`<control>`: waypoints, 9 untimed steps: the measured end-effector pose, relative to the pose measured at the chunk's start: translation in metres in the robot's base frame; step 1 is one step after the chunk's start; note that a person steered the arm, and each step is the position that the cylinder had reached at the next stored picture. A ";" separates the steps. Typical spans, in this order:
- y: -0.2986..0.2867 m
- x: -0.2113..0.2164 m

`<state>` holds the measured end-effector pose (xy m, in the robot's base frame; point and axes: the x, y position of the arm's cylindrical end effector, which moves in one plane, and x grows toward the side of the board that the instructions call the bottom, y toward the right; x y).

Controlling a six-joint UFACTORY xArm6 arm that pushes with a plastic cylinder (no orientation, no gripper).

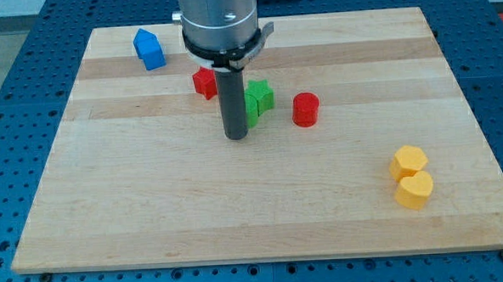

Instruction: Push the red star into the red circle

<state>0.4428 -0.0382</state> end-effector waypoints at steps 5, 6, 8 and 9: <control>-0.036 -0.058; -0.080 -0.058; -0.112 -0.125; -0.109 -0.138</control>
<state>0.3050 -0.1472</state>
